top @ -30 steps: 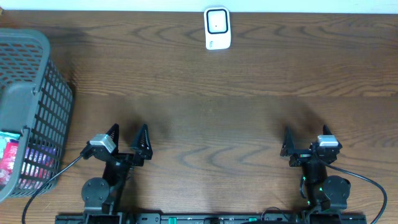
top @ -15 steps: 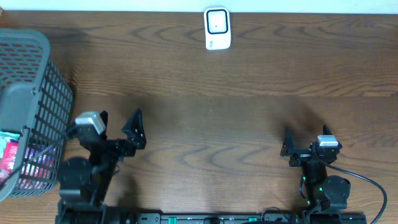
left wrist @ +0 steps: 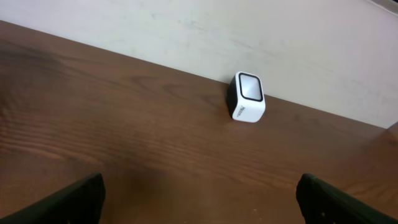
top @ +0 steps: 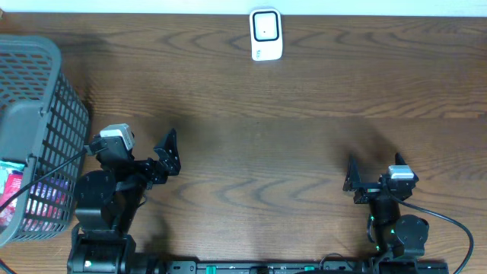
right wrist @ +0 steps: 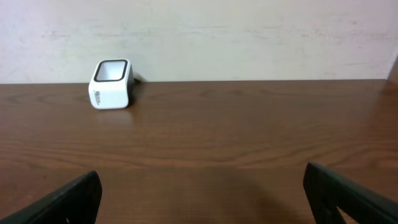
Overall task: Scan the item barcode
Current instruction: 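Move the left gripper into the basket and grasp the pink snack bag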
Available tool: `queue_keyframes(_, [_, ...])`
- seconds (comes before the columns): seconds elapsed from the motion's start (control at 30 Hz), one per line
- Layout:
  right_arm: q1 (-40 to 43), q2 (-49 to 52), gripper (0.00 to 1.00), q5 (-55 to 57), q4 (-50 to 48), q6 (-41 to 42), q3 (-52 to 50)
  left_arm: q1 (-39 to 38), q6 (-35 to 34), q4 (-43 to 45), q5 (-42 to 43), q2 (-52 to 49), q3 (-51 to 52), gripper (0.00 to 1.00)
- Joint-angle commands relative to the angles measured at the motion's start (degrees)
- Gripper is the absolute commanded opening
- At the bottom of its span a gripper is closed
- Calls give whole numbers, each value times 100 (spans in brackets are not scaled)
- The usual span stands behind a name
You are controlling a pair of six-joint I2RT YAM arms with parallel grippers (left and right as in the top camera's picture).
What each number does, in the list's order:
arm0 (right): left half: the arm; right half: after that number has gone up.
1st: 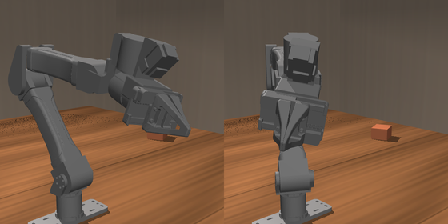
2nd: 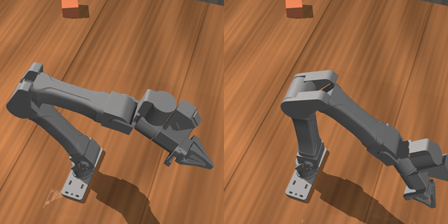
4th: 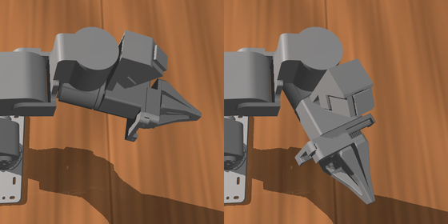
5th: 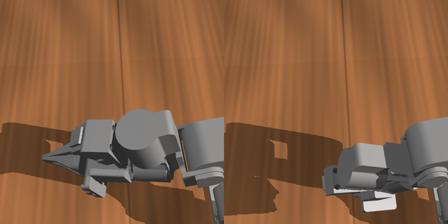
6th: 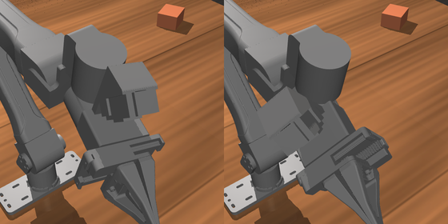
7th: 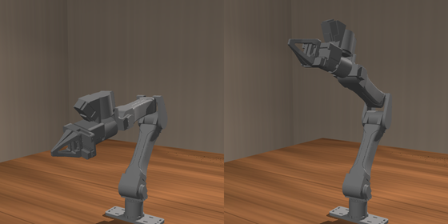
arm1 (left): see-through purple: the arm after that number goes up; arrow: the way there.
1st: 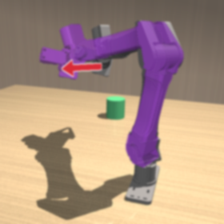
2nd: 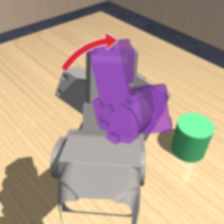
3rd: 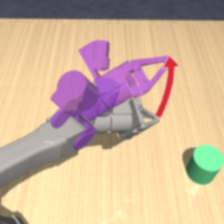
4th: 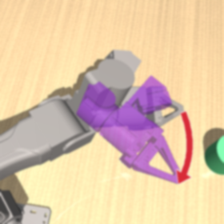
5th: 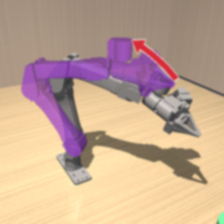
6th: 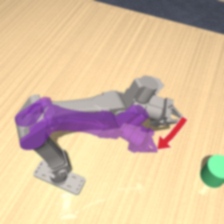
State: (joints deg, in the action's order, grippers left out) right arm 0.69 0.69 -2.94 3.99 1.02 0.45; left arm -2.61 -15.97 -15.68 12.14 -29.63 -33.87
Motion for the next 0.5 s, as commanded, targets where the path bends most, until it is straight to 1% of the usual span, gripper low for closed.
queue_keyframes(0.0, [39,-17,99,24,13,63,-13,31,138,-9,72,15,-129,98])
queue_keyframes(0.13, [39,-17,99,26,15,66,-13,31,136,203,74,15,-201,98])
queue_keyframes(0.27, [39,-17,99,26,13,63,-13,31,136,2,-70,-35,-758,98])
queue_keyframes(0.37, [39,-17,99,26,13,63,-13,31,136,-726,-791,-363,-1694,98])
queue_keyframes(0.47, [39,-17,99,26,15,63,-13,31,177,-1775,-1537,-1104,-2951,98])
